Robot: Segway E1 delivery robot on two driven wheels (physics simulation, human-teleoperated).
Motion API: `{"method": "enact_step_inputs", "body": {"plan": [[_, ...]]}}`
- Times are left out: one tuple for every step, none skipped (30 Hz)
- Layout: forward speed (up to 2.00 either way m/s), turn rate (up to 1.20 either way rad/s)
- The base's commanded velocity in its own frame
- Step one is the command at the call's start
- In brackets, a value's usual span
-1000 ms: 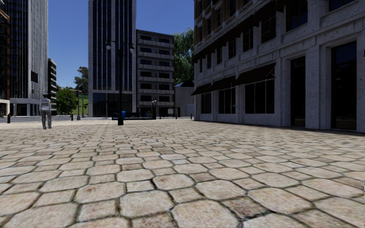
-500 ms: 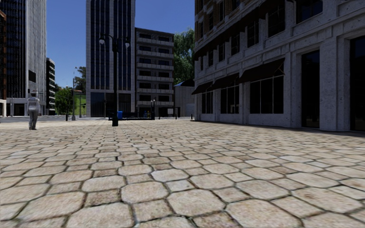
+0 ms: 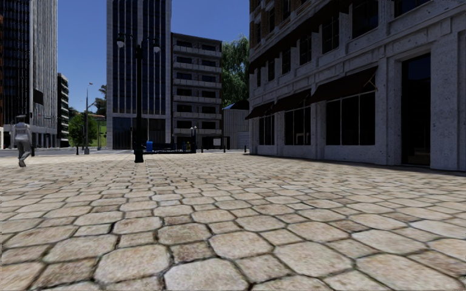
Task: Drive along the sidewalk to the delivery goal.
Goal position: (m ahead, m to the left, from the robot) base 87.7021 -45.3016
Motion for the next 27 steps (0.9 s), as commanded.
{"method": "enact_step_inputs", "body": {"plan": [[2.0,0.0],[2.0,0.0],[2.0,0.0],[2.0,0.0],[2.0,0.0],[2.0,0.0],[2.0,0.0],[2.0,0.0],[2.0,0.0],[2.0,0.0],[2.0,0.0],[2.0,0.0],[2.0,0.0],[2.0,0.0],[2.0,0.0],[2.0,0.0],[2.0,0.0],[2.0,0.0],[2.0,0.0],[2.0,0.0],[2.0,0.0],[2.0,0.0],[2.0,0.0],[2.0,0.0],[2.0,0.0],[2.0,0.0],[2.0,0.0]]}}
